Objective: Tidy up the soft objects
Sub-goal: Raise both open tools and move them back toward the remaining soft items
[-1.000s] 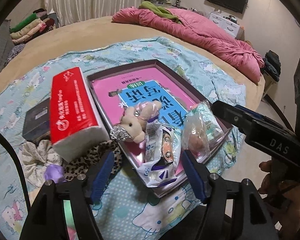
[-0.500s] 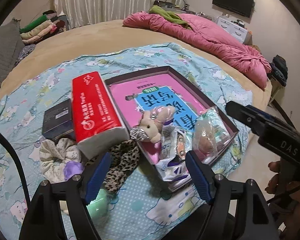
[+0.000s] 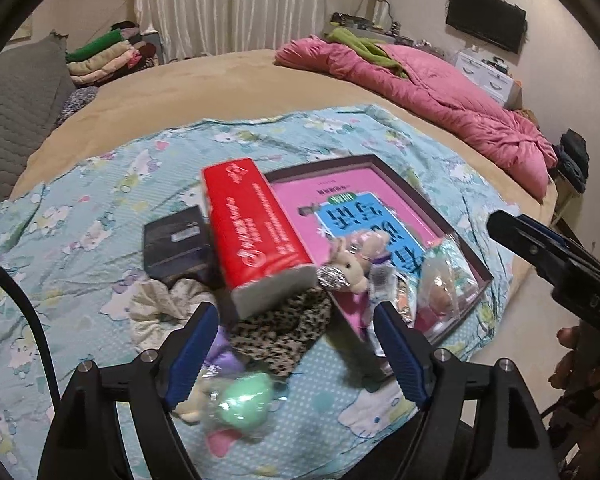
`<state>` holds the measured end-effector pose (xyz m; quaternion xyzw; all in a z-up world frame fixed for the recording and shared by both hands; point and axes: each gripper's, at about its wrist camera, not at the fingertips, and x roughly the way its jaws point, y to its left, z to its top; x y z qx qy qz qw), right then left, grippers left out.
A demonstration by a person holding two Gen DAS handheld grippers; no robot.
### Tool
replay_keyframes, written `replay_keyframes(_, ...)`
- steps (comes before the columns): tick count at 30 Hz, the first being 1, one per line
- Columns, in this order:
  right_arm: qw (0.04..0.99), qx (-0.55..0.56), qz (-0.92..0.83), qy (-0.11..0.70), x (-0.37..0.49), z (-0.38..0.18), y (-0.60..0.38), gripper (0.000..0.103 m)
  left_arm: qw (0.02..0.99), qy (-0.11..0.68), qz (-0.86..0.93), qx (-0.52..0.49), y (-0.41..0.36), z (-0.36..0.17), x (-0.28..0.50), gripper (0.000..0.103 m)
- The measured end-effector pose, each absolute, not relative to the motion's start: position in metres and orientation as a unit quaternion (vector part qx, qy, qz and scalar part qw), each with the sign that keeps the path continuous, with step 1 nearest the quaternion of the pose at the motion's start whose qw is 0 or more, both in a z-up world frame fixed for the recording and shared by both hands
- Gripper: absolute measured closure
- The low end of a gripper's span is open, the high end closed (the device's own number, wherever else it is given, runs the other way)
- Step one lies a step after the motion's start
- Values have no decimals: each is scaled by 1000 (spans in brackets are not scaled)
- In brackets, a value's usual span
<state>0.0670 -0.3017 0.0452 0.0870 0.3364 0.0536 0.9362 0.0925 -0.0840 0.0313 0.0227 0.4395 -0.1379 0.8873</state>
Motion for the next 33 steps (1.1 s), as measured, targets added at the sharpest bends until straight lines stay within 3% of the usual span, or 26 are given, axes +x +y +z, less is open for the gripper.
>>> replay_keyframes(33,927,13,152,342,63,58,-196,23,902,425,-23,-73,59,42,102,23)
